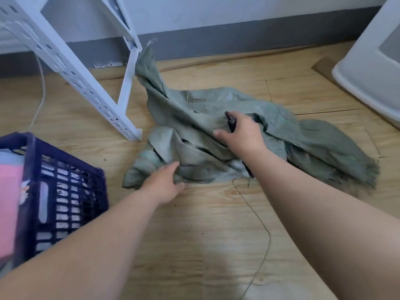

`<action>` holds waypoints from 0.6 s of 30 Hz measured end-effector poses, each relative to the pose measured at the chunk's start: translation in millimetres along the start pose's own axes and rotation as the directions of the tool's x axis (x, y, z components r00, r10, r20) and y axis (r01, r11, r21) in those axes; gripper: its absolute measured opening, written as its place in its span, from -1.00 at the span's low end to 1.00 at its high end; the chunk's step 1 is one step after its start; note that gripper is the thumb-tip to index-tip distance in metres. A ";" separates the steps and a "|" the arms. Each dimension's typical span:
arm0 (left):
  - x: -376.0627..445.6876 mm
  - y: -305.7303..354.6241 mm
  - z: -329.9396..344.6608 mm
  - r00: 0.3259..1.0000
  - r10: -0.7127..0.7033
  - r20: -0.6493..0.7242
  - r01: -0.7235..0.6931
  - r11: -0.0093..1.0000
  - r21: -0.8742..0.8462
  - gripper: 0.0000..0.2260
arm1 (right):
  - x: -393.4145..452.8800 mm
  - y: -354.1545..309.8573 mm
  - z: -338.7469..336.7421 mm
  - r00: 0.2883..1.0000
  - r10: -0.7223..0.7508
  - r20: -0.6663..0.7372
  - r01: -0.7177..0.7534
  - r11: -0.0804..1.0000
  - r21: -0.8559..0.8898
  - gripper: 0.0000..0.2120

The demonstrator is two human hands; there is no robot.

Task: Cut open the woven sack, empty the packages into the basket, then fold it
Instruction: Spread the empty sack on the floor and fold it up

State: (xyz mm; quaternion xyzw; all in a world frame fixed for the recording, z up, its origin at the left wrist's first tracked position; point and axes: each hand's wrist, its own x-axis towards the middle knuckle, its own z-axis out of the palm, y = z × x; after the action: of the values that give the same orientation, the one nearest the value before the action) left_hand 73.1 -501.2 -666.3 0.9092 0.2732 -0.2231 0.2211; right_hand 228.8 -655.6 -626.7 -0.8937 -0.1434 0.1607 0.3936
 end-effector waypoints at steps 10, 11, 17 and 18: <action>-9.3 -15.8 -20.5 0.783 -0.271 -0.560 0.069 0.933 -0.354 -0.77 | -26.9 10.5 59.5 0.570 0.083 0.817 0.243 0.933 -0.265 -0.49; -10.9 -13.1 -28.5 0.741 -0.167 -0.651 0.008 0.971 -0.240 -0.67 | -29.1 11.1 59.9 0.501 0.127 0.856 0.216 0.940 -0.265 -0.52; -7.7 6.8 -30.8 0.862 0.491 -0.129 -0.351 0.761 0.546 -0.17 | -25.6 7.3 42.0 0.536 0.195 0.821 0.198 0.917 -0.347 -0.72; -5.0 6.2 -27.0 0.914 0.405 -0.035 -0.314 0.758 0.572 -0.16 | -25.3 7.6 37.8 0.619 0.171 0.767 0.223 0.898 -0.380 -0.75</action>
State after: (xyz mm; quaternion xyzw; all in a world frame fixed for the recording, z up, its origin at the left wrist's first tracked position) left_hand 80.7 -493.7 -640.3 0.9836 0.0332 -0.1738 -0.0356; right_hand 191.7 -645.3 -652.2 -0.7949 -0.3461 0.4917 0.0810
